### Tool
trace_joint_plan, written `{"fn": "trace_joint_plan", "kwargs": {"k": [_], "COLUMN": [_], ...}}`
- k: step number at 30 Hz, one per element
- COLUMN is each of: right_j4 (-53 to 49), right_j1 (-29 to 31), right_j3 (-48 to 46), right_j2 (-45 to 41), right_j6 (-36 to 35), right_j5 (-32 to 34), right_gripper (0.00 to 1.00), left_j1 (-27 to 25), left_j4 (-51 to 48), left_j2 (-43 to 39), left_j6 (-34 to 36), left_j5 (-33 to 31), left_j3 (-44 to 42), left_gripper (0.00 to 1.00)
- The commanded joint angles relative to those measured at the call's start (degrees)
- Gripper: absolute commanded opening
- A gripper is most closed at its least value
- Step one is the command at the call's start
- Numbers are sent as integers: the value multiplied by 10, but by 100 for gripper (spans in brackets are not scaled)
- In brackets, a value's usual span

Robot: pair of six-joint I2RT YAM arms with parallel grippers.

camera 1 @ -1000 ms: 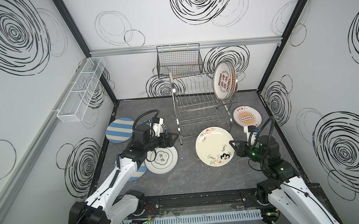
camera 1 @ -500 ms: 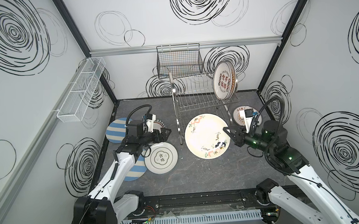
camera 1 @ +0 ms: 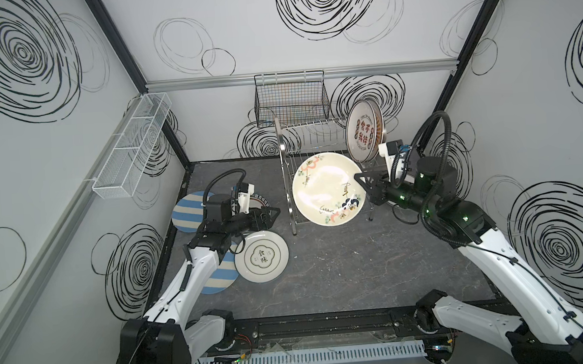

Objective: Load the plates into the dish rack
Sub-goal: 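Lift the floral plate upright with the right gripper over the rack, then lower the floral plate into the rack beside the 'Enjoy The Moment' plate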

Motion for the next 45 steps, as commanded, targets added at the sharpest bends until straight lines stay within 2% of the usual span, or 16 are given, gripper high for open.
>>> {"fn": "trace_joint_plan", "kwargs": {"k": [1, 8, 13, 17, 22, 24, 33, 38, 45], "right_j4": [33, -31, -84, -118, -98, -88, -25, 7, 12], "right_j1": [-1, -29, -26, -10, 84, 103, 138, 138, 138], "right_j3": [98, 288, 447, 522, 511, 513, 496, 486, 486], "right_j2": [26, 152, 240, 284, 309, 319, 341, 348, 363], "right_j6": [-26, -70, -108, -150, -227, -246, -300, -325, -325], "right_j5": [44, 129, 232, 330, 557, 608, 740, 769, 782], "right_gripper": [0, 0, 0, 0, 0, 0, 0, 0, 0], "left_j1": [-9, -18, -34, -43, -53, -62, -70, -79, -79], "left_j4": [9, 25, 19, 7, 3, -4, -11, -6, -3], "left_j2": [5, 25, 36, 31, 41, 44, 44, 44, 44], "left_j6": [18, 14, 36, 49, 44, 50, 49, 44, 41], "left_j5": [19, 2, -28, -62, -75, -81, -90, -93, -97], "left_j3": [28, 53, 79, 82, 83, 86, 77, 69, 66], "left_gripper": [96, 96, 96, 96, 96, 96, 96, 96, 96]}}
